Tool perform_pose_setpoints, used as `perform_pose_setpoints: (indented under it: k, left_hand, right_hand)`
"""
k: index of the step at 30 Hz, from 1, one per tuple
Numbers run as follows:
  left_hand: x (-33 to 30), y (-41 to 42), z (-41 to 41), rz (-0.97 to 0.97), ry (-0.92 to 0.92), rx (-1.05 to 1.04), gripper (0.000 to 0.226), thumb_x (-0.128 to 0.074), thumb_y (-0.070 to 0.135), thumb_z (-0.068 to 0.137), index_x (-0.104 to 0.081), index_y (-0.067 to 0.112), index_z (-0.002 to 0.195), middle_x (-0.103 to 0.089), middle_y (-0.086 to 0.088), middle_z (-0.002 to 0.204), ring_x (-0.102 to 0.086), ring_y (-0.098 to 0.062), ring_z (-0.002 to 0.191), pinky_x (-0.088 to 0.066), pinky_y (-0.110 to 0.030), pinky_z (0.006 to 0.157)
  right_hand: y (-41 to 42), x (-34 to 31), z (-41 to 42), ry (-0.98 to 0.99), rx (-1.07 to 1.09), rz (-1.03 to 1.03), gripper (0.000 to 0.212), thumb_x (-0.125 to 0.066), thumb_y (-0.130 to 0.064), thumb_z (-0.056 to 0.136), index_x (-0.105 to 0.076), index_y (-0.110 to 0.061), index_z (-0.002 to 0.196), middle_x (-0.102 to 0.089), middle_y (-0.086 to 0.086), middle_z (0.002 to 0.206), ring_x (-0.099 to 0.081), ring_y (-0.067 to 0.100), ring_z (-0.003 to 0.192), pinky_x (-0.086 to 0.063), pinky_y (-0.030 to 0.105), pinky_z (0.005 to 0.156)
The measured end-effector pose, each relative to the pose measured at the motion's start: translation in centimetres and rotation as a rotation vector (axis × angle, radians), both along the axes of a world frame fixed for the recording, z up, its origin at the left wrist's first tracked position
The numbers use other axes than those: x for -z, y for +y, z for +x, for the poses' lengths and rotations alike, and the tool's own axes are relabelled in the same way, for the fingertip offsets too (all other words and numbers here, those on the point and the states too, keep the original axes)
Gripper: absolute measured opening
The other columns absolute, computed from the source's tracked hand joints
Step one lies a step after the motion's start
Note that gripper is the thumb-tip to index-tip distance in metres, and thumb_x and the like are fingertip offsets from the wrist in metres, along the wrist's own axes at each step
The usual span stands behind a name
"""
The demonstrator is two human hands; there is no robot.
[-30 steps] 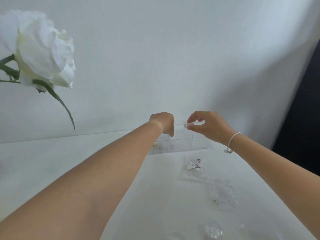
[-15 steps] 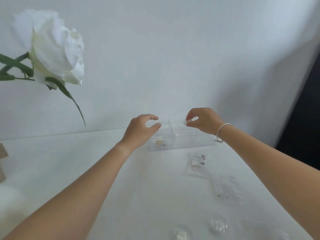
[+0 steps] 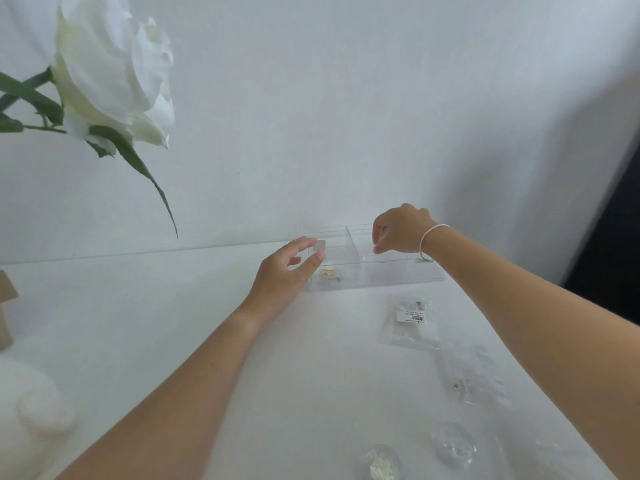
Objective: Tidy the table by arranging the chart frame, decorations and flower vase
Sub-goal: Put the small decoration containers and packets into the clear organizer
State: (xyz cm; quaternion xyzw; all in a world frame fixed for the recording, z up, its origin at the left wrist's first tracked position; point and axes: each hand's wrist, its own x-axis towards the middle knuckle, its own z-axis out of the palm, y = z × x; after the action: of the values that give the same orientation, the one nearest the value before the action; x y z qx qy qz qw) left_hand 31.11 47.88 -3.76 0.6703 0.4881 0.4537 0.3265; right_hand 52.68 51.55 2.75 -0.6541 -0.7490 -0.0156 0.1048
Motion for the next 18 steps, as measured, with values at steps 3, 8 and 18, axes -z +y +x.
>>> perform_pose_setpoints:
  k: [3, 8, 18]
  left_hand:
    - [0.1, 0.0, 0.0, 0.003, -0.003, 0.005, 0.031, -0.057, 0.046, 0.083, -0.057, 0.042, 0.115, -0.047, 0.021, 0.137, -0.053, -0.006, 0.109, -0.035, -0.008, 0.073]
    - [0.1, 0.0, -0.1, -0.014, -0.009, 0.008, 0.033, -0.056, 0.048, 0.083, -0.056, 0.044, 0.116, -0.047, 0.022, 0.136, -0.052, -0.004, 0.108, -0.033, -0.007, 0.072]
    - [-0.1, -1.8, -0.2, 0.012, 0.011, -0.035, 0.043, -0.057, 0.046, 0.084, -0.051, 0.039, 0.126, -0.055, 0.013, 0.128, -0.049, -0.004, 0.107, -0.036, -0.017, 0.080]
  right_hand:
    - [0.2, 0.2, -0.2, -0.047, 0.003, -0.041, 0.007, -0.066, -0.027, 0.076, -0.060, -0.024, 0.076, -0.069, -0.004, 0.099, -0.054, 0.018, 0.092, -0.028, 0.038, 0.090]
    - [0.4, 0.4, -0.3, -0.031, 0.013, -0.072, 0.006, -0.065, -0.025, 0.077, -0.066, -0.021, 0.080, -0.069, -0.005, 0.098, -0.053, 0.015, 0.091, -0.026, 0.040, 0.094]
    - [-5.4, -0.4, 0.5, 0.381, -0.057, 0.153, 0.007, -0.060, -0.023, 0.083, -0.067, -0.024, 0.083, -0.068, -0.009, 0.097, -0.049, 0.012, 0.090, -0.036, 0.040, 0.096]
